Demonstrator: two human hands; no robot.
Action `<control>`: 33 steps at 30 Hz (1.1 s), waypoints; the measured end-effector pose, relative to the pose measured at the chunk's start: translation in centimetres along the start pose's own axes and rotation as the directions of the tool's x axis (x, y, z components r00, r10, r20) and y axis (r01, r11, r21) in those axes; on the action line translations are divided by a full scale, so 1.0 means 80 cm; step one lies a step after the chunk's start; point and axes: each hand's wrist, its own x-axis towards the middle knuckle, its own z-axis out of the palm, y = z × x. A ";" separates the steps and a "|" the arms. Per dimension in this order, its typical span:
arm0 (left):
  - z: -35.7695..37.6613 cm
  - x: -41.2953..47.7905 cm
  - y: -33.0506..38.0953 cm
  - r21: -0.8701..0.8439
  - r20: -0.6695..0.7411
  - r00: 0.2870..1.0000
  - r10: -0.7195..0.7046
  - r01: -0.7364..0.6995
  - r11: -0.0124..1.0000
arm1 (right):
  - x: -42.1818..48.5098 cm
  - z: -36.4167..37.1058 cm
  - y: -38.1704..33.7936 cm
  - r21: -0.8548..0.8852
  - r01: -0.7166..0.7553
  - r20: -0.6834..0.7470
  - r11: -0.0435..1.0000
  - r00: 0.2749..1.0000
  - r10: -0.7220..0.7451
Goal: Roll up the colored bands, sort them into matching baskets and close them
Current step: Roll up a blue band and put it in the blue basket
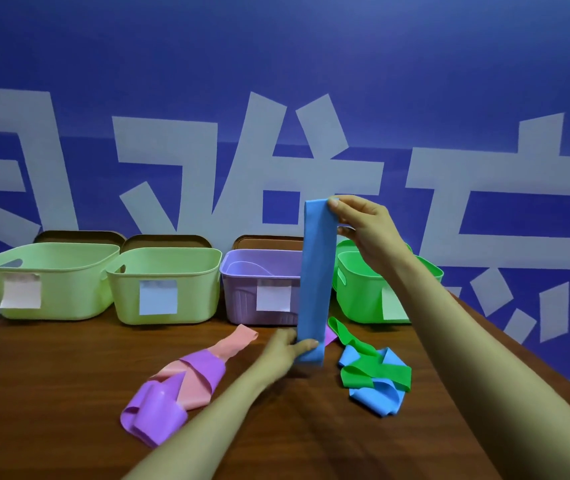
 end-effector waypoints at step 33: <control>-0.053 -0.047 -0.022 0.220 -0.201 0.953 -0.229 0.271 0.937 | -0.089 0.022 0.243 0.011 -0.494 -0.019 0.869 0.869 0.494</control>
